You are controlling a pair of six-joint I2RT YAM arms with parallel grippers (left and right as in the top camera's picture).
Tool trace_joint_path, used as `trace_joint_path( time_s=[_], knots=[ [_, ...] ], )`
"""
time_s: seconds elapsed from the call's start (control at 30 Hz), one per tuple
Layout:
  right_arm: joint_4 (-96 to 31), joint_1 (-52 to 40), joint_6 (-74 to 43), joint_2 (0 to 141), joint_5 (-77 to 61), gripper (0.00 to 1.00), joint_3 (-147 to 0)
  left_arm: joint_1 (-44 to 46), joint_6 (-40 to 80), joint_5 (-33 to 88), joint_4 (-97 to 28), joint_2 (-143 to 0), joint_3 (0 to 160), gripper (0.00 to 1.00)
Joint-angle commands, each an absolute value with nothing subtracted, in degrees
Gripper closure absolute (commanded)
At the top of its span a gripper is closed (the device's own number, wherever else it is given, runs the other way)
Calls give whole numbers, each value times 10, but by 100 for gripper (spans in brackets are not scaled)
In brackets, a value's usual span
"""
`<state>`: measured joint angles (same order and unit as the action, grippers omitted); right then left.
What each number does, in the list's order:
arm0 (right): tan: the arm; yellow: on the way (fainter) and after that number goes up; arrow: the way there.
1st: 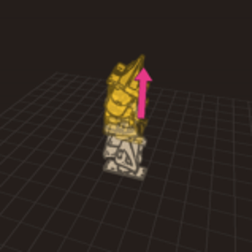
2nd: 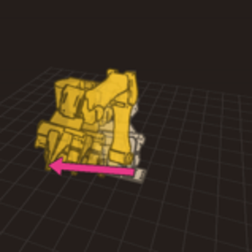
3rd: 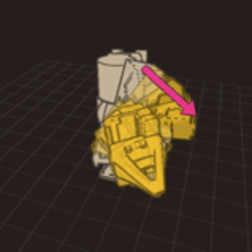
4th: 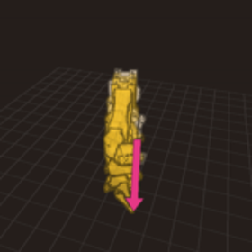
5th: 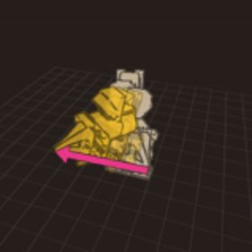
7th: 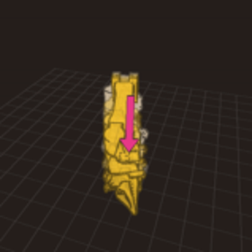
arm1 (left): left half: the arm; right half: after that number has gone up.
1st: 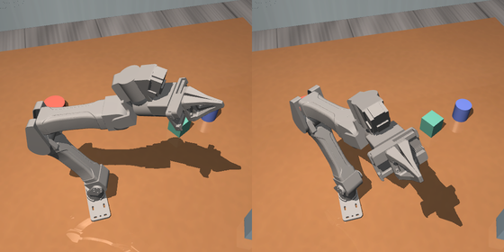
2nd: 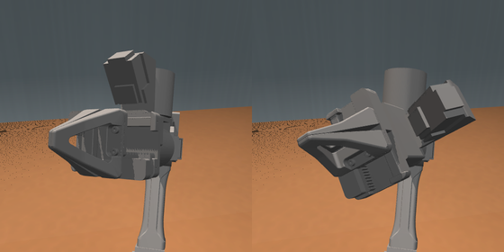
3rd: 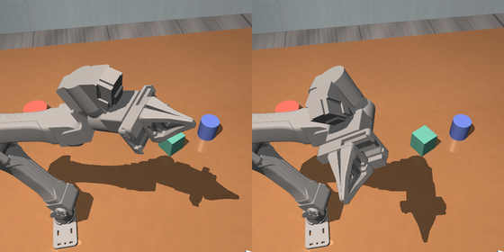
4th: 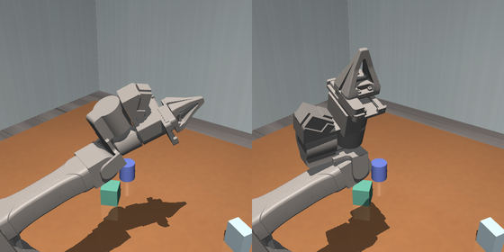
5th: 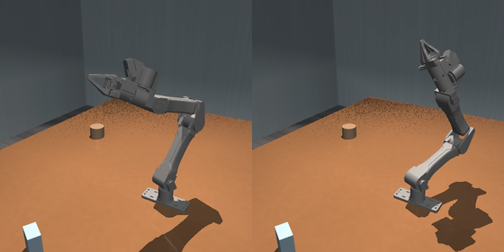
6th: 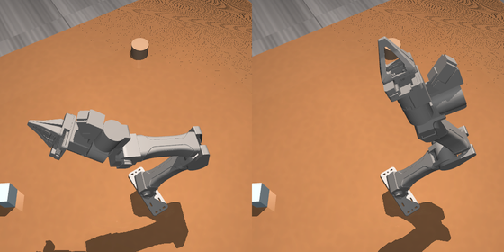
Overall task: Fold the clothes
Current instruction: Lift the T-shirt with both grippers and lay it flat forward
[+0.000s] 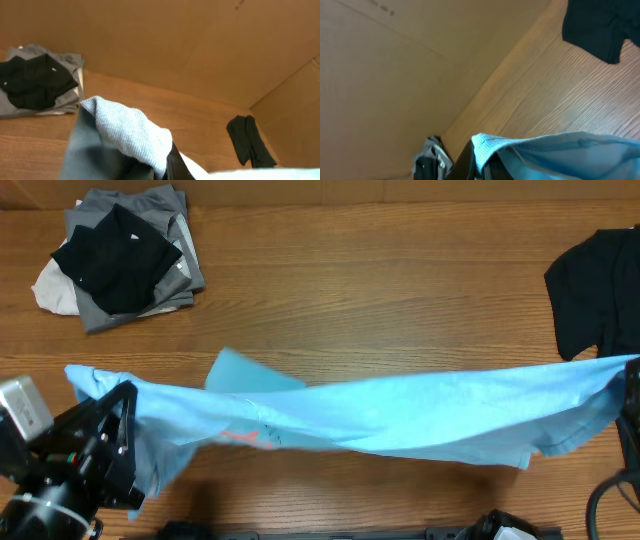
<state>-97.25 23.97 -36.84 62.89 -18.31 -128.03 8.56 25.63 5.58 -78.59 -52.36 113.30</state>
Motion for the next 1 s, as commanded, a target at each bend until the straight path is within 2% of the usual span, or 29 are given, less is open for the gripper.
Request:
trace_joint_path(
  time_s=[0.0, 0.17, 0.37, 0.57, 0.67, 0.77, 0.97],
  knots=[
    [-969, 241, -347, 703, -225, 96, -1283, 87, 268, 53, -786, -586, 1136, 96],
    [-930, 241, -325, 805, -270, 96, -1283, 86, 246, 54, -748, -724, 1136, 96],
    [-784, 225, -348, 937, -382, 96, -1283, 82, 229, 63, -605, -936, 1174, 96],
    [-577, 223, -488, 1027, -555, 96, -1284, 53, 232, 123, -601, -1119, 1411, 96],
    [-439, 252, -579, 1026, -632, 96, -1294, 32, 229, 123, -624, -1142, 1544, 96],
    [-375, 283, -631, 1026, -679, 96, -1340, 13, 225, 123, -655, -1134, 1641, 96],
    [-461, 310, -576, 1023, -702, 96, -1424, 4, 186, 116, -741, -1104, 1715, 96]
  ],
)
